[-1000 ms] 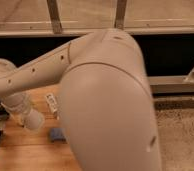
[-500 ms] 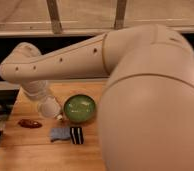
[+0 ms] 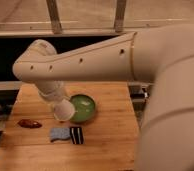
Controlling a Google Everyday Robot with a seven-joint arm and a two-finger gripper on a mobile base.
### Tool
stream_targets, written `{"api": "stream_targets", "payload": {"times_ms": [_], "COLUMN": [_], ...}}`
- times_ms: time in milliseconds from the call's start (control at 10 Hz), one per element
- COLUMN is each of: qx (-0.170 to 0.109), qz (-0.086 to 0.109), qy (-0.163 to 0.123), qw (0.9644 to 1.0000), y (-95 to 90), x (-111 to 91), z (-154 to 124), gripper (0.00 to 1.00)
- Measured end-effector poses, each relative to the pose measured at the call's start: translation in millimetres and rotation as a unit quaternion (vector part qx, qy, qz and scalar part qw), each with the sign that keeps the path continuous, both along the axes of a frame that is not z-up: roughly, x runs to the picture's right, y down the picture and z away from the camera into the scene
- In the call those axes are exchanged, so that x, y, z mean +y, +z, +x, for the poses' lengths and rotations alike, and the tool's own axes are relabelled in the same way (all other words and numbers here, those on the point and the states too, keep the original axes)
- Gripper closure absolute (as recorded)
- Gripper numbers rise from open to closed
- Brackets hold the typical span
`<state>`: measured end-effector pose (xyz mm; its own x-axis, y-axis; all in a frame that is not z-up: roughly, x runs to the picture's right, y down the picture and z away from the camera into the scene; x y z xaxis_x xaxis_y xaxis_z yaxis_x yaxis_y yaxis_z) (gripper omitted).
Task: Place the ceramic cup over the eraser
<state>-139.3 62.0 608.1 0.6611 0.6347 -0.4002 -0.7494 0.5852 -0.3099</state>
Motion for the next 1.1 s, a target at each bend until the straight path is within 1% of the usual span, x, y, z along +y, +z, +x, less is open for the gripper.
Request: {"api": "stream_targets", "payload": {"times_ms": [200,400,600,700,800,900,1100], "qx": [0.023,0.046,0.054,0.054,0.053,0.045,0.026], "qz": [-0.003,-0.007,-0.019,-0.028,-0.033,-0.036,-0.039], "qy": [0.019,0.042,0.047,0.045,0.043,0.039,0.032], "qw": [0.9996,0.998,0.9973,0.9971,0.9972,0.9975,0.9984], "y": [-18.2,-37.9,-46.7,-44.2,-41.5,-35.7,-22.0], "x": [14,37,58,70,75,79,80], "z": [26,59,66,65,63,54,31], "gripper": [1.0,1.0,1.0,1.0,1.0,1.0,1.0]}}
